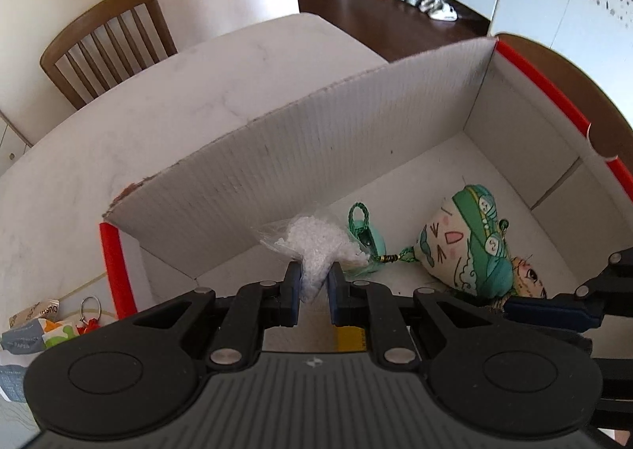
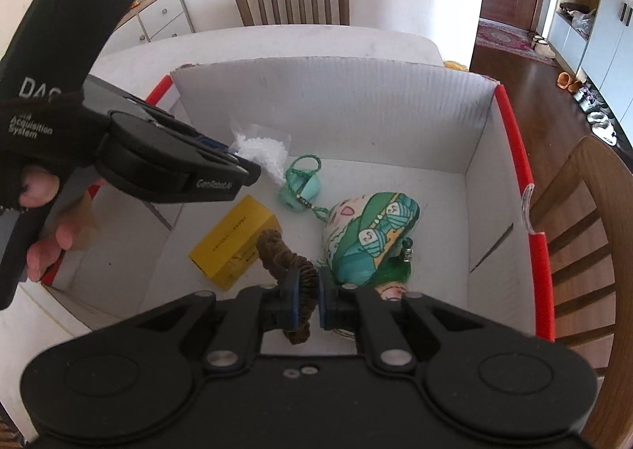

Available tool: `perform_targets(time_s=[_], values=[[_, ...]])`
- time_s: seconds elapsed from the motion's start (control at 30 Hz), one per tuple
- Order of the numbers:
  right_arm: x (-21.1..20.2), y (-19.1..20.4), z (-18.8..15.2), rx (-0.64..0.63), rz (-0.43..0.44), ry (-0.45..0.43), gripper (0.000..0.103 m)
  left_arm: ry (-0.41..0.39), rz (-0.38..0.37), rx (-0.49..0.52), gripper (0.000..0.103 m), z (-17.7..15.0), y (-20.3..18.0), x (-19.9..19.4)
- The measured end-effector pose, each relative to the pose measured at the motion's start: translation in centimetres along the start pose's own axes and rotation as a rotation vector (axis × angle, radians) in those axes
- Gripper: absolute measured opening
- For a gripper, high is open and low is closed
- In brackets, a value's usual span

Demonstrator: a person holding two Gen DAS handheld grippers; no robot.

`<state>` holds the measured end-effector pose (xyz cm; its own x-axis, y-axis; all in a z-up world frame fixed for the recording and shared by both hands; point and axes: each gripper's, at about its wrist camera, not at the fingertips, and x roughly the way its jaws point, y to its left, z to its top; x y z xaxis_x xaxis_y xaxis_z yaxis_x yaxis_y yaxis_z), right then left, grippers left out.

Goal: Organize objects
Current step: 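Carry the bead bag and bracelet into the shoebox and open both tools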

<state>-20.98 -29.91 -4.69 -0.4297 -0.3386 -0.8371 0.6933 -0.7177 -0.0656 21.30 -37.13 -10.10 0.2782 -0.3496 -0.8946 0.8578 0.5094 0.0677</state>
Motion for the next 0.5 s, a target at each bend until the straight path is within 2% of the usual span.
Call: perform_targets(time_s=[0.07, 0.23, 0.43, 0.5], values=[[0.0, 0.0, 0.0, -0.001, 0.005, 0.004, 0.008, 0.024, 0.002, 0.006, 0.014, 0.1, -0.2, 0.5], [-0.3, -0.3, 0.2, -0.001, 0.013, -0.006, 0.016, 0.055, 0.000, -0.003, 0.014, 0.3, 0.0, 1.2], [-1.2, -0.5, 0.2, 0.008, 0.029, -0.017, 0.022, 0.062, -0.011, -0.004, 0.014, 0.0, 0.3, 1.1], [-1.5, -0.8, 0.2, 0.013, 0.032, -0.026, 0.027, 0.058, -0.003, 0.002, 0.014, -0.2, 0.2, 0.8]])
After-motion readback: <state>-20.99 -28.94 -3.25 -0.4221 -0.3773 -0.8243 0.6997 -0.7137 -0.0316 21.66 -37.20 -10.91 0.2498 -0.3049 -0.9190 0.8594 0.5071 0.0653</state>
